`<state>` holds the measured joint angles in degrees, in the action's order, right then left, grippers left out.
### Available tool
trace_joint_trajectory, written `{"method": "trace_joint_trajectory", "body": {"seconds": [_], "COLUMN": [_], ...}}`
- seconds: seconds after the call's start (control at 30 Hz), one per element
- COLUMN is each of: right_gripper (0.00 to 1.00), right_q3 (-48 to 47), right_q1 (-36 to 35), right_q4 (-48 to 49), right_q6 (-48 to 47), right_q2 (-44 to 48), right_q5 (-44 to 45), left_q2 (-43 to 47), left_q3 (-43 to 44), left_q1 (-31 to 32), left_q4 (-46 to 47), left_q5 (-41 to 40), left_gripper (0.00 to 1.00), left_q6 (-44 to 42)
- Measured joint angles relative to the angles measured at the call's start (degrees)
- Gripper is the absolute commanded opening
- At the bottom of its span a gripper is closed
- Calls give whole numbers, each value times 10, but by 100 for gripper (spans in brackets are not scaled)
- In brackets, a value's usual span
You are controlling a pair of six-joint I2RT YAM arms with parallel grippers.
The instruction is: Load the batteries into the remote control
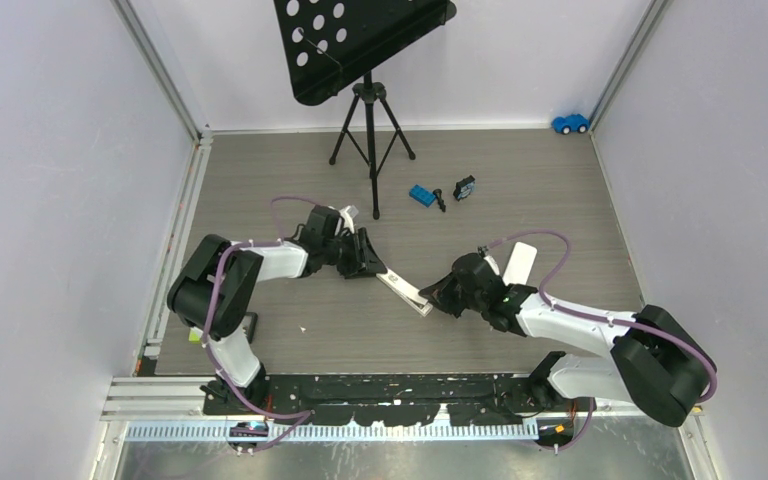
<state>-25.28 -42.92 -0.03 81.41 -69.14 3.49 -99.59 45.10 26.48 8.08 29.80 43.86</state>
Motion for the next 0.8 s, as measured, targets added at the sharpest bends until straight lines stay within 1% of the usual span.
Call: {"method": "trace_joint_trajectory", "body": {"seconds": [0.1,0.17,0.43,0.63,0.7,0.8], "right_gripper": [1,4,23,43,46,47], "right_q3": [0,0,0,0,0,1], "right_q1": [0,1,3,7,7,7], "right_q4": [1,0,-5,-50,-88,-125], "right_q6": [-2,-4,-17,-28,-38,-48], "right_q2": [-3,-3,-3,14,45,71], "right_q5": [-5,-7,-7,2,10,17], "left_q2": [-1,-1,-5,-12,-15,-18], "left_q3": [0,1,12,19,21,24], "left_q1": [9,12,18,27,28,28], "left_q4": [-1,-3,-19,-21,-21,-22], "left_q5": [-3,-10,-18,-17,-18,-17], "left_gripper": [38,36,36,36,36,36], "left_q6": [-10,-17,-28,-28,-28,-28]}}
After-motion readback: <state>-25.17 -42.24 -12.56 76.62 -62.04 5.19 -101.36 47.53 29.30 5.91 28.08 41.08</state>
